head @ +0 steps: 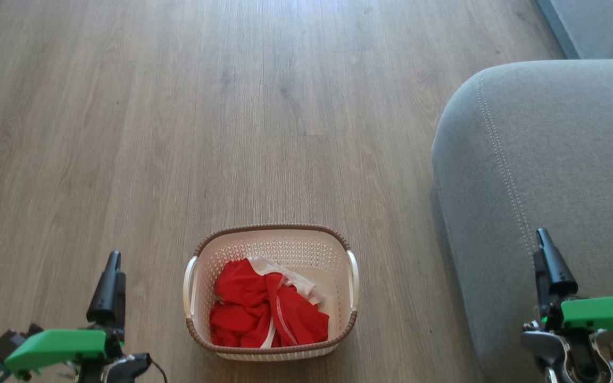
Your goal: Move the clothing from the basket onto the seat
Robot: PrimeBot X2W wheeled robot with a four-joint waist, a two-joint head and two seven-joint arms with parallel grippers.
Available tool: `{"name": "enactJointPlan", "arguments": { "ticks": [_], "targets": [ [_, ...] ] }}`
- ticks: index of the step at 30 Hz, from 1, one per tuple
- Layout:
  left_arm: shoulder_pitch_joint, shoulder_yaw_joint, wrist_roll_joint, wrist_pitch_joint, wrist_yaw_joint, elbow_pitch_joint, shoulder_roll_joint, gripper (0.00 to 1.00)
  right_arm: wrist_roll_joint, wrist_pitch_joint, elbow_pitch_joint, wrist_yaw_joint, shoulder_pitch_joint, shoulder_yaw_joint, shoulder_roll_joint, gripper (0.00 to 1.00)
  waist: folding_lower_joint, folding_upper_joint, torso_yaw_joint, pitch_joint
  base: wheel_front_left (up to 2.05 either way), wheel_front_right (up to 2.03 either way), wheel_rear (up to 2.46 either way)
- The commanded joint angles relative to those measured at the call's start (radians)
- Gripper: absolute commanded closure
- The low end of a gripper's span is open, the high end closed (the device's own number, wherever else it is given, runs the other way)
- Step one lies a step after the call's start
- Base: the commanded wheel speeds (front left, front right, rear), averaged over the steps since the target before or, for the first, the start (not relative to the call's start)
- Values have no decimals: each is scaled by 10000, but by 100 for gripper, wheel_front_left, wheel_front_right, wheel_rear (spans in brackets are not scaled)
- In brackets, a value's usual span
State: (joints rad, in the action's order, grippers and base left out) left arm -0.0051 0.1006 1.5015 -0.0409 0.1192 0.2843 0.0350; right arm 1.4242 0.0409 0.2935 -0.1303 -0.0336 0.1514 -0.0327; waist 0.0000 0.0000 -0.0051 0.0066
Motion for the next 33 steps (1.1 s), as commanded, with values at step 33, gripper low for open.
{"name": "enactJointPlan", "arguments": {
  "ticks": [33],
  "targets": [
    [-1051,-242,-5285,1062,-1075,-3696,95,0,-6688,-1077,-3482,-3,-1465,-1003,-108,0,0,0,34,139,0,0,0]
  ]
}}
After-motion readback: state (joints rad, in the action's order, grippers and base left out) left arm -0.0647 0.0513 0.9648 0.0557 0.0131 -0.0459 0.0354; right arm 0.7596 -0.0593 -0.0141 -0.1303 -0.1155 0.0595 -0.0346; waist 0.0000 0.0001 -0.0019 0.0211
